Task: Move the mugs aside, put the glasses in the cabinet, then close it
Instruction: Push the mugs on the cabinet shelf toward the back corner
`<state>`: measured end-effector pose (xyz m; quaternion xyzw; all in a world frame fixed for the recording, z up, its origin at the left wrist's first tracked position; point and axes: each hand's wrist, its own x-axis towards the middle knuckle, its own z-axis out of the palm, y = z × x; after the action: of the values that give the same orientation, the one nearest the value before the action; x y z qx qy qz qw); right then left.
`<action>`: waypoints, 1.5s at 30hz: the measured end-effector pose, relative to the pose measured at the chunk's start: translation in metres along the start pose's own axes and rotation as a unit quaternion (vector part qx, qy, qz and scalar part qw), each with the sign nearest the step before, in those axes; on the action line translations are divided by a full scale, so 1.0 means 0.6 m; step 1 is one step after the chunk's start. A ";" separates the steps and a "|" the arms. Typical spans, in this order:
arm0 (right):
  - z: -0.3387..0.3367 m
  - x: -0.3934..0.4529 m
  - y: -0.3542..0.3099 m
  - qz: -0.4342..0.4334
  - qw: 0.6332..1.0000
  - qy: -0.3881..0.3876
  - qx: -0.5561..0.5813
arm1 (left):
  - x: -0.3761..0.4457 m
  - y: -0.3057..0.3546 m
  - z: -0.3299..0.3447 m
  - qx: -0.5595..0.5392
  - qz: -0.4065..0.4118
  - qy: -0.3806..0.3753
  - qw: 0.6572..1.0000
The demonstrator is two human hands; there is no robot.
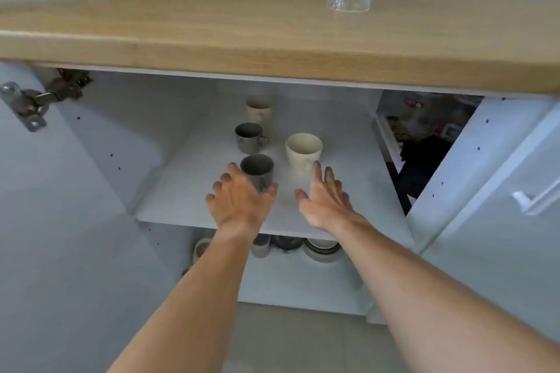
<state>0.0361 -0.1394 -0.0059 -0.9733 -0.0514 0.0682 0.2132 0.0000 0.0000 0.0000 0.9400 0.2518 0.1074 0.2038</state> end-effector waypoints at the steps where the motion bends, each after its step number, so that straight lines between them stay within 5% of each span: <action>1: 0.007 0.003 0.003 0.005 1.000 0.016 0.009 | -0.001 -0.003 0.009 -0.015 -0.015 0.007 1.000; 11: 0.042 0.063 -0.003 0.058 0.972 0.091 0.209 | 0.020 -0.019 0.072 -0.243 -0.046 -0.010 0.969; 24: 0.058 0.183 -0.038 0.121 0.937 0.224 0.239 | 0.095 -0.203 0.038 -0.299 0.005 0.049 0.953; 35: 0.100 0.141 -0.094 0.036 0.947 0.201 0.249 | 0.114 -0.249 0.024 -0.292 -0.087 0.160 0.939; 45: 0.147 0.120 -0.172 -0.060 0.948 0.145 0.278 | 0.120 -0.258 0.018 -0.325 -0.122 0.174 0.921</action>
<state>0.0861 -0.0011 -0.0498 -0.8697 -0.0568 -0.0754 0.4845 -0.0018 0.1559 -0.0703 0.7503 0.3475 0.3195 0.4628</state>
